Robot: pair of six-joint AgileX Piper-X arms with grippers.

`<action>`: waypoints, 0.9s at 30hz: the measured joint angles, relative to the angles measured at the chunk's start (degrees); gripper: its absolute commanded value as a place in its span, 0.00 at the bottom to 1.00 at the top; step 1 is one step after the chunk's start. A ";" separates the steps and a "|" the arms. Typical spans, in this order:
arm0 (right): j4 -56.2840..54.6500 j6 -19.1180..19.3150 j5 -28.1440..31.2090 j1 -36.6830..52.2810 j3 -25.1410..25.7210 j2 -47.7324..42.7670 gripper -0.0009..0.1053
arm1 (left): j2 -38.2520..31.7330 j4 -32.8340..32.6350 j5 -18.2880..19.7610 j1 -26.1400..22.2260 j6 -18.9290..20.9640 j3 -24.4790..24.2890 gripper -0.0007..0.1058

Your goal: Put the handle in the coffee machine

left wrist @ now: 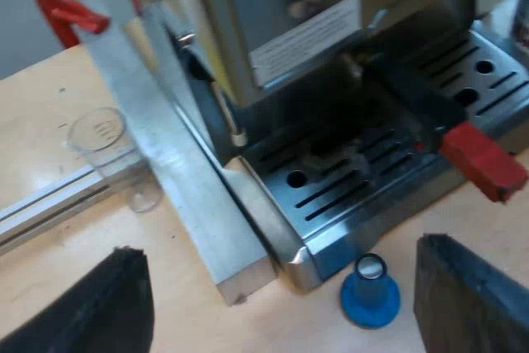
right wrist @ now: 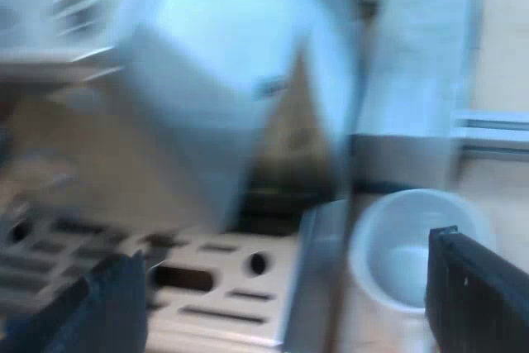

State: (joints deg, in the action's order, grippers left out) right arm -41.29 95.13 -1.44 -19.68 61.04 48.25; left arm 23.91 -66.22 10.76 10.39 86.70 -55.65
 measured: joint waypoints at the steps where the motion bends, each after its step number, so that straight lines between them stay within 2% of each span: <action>1: 0.00 0.00 0.00 0.63 0.00 0.00 0.68 | 0.00 0.06 0.00 -0.44 0.00 0.00 0.64; 11: -0.24 3.56 -0.79 9.97 0.00 -1.65 0.68 | 0.00 4.54 1.12 -2.94 0.00 0.00 0.64; 15: -0.11 5.75 -2.69 17.30 0.00 -4.03 0.68 | 0.00 8.76 1.12 -2.93 0.00 0.00 0.64; 22: -1.46 8.19 -5.40 28.10 0.06 -6.70 0.68 | -0.14 9.20 1.12 -2.93 -0.14 0.00 0.64; 23: -2.45 10.16 -6.86 30.08 0.06 -8.29 0.68 | -0.81 9.35 1.12 -2.93 -1.88 0.00 0.64; 26: -3.77 12.41 -7.45 31.35 0.06 -10.04 0.68 | -1.57 9.35 1.28 -3.93 -2.30 0.00 0.64; 27: -4.83 13.43 -8.17 31.77 -0.33 -13.69 0.68 | -2.13 9.35 1.29 -4.87 -2.30 0.00 0.64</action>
State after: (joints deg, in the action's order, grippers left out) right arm -46.11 108.55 -9.61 12.09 60.72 34.57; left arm 21.78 -56.87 12.05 5.53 84.40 -55.65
